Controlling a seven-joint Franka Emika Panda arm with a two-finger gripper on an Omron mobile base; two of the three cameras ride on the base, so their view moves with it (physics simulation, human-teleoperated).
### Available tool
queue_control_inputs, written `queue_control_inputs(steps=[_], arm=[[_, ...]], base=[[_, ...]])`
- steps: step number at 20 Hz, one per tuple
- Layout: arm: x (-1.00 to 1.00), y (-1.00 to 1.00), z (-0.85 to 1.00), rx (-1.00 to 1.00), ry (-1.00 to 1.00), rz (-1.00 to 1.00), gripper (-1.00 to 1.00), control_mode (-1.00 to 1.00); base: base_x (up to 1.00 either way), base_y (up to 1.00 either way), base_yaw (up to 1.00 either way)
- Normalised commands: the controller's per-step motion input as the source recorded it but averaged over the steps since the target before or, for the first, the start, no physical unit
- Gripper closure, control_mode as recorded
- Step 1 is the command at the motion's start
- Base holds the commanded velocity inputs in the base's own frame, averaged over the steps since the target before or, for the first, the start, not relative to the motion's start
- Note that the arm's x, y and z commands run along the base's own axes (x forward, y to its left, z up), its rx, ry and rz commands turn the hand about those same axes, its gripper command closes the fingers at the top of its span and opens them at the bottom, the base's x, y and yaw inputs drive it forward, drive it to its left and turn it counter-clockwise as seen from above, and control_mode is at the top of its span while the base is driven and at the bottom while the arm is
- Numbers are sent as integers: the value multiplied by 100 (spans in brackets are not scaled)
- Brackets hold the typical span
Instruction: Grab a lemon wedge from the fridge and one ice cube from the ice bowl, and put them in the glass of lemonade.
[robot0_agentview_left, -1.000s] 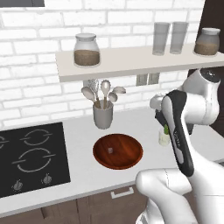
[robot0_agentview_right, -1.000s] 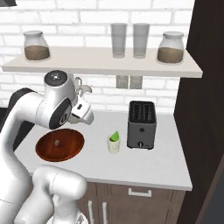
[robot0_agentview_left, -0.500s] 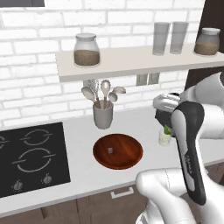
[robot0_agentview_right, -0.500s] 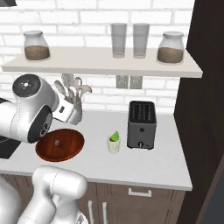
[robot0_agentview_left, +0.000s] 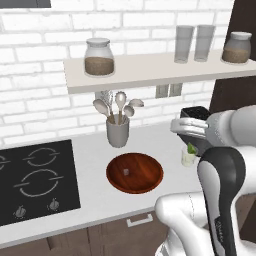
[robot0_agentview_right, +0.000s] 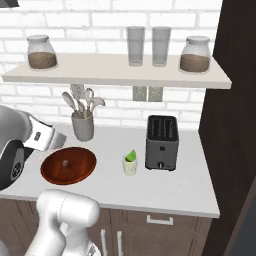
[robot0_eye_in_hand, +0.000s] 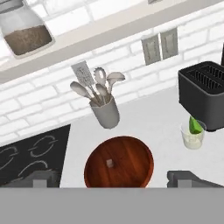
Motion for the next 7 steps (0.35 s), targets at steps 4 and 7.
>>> queue_control_inputs(steps=[4, 7], arm=[[11, 37, 0, -3, -5, 0, -100, -100], [12, 15, -2, -5, -9, 0, -100, -100]], base=[[0, 0, 0], [0, 0, 0]])
